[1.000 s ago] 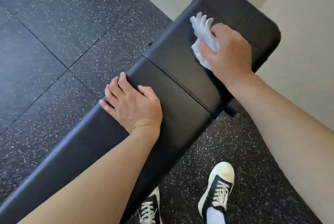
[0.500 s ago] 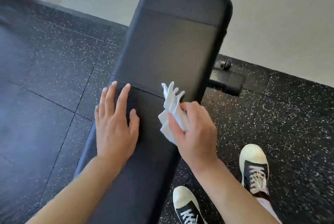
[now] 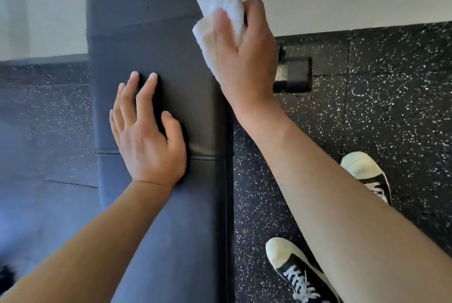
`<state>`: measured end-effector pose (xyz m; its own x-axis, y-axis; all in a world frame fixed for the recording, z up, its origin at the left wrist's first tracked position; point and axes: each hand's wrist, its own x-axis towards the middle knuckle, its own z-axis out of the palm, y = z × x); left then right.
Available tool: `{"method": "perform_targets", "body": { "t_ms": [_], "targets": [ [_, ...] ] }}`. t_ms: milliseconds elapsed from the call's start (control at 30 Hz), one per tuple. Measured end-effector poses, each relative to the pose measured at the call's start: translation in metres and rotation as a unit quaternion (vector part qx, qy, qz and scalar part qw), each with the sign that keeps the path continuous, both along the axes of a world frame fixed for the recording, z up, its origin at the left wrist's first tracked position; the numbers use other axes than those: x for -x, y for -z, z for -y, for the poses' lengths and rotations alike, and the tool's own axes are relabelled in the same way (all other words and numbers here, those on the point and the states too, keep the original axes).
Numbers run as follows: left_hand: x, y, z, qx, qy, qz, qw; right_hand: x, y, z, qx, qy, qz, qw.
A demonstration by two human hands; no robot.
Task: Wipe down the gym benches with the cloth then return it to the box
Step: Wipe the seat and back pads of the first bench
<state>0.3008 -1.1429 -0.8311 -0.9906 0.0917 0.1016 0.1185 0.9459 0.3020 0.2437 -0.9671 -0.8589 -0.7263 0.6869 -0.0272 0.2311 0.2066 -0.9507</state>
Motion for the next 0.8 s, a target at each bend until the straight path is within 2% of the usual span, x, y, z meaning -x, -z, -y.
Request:
{"method": "perform_targets", "body": {
  "t_ms": [67,233,333,433,667,800],
  "targets": [
    [-0.001,-0.001,0.0,0.008,0.001,0.008,1.0,-0.014,-0.002,0.005,0.031,-0.002,0.024,0.999],
    [0.0,0.0,0.001,0.008,-0.01,0.015,1.0,-0.122,-0.01,0.033,0.108,-0.114,0.065,0.985],
    [0.001,0.001,-0.002,0.021,-0.009,0.012,1.0,-0.16,-0.015,0.047,0.108,-0.16,0.08,0.978],
    [0.0,0.001,0.0,0.03,-0.008,0.015,0.999,-0.135,-0.02,0.043,0.116,-0.127,0.088,0.981],
    [0.002,0.002,0.0,0.038,-0.002,0.013,0.999,0.016,-0.005,-0.006,0.096,0.003,0.089,0.991],
    [0.001,0.002,0.001,0.038,-0.007,0.019,0.999,0.003,-0.006,-0.002,0.068,-0.026,0.068,0.995]
  ]
}}
